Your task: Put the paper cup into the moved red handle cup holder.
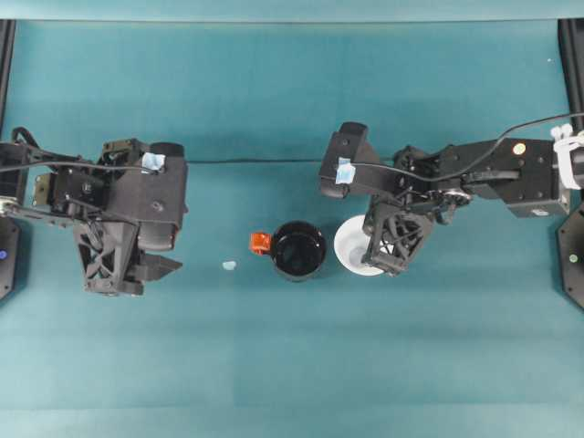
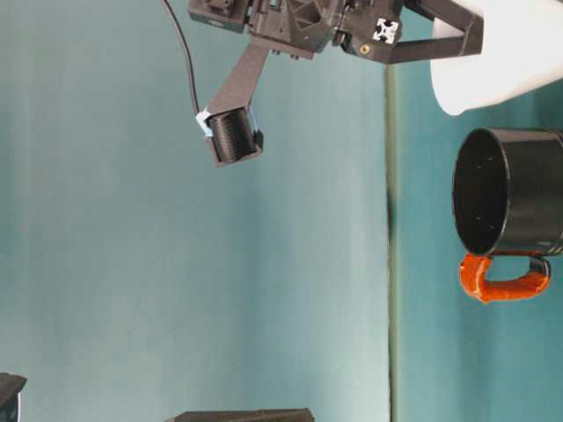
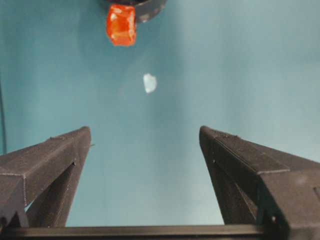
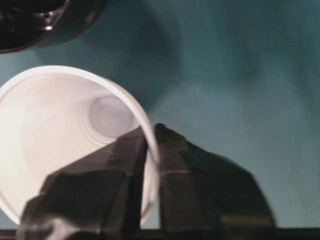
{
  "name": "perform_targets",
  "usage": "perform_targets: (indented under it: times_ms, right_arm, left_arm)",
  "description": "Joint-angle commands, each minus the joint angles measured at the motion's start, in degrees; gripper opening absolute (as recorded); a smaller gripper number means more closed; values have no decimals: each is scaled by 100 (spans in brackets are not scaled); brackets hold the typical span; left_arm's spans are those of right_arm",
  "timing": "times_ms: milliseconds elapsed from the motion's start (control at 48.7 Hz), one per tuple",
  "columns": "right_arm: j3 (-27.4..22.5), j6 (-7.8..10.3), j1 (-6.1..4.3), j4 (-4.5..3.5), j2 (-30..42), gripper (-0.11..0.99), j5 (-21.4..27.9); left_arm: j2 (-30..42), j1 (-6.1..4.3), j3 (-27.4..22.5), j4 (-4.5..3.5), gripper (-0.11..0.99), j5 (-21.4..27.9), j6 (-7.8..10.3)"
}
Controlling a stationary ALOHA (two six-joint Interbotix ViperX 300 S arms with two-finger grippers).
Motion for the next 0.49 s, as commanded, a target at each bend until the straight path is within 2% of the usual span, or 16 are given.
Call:
perform_targets:
  times_ms: [0,144,246,349,472]
  right_arm:
    - [-62,53,26,0,-26,-10,0]
    - [-97,62,26,0,-70,-11,141]
    - [-281,44,18,-9,-220,-11,536]
    - [-545,26,-18,-53,-466,-11,1090]
    - [-1020,18,-105,-176,-861,-11,1837]
  left_arm:
    - [-70,9,-62,9,95,-35,-9]
    - [-70,9,-62,9,95,-35,-18]
    - [-70,9,-62,9,95,-35,-18]
    - [-79,9,-62,9,95,-44,-18]
    - [-79,9,-62,9,95,-35,-18]
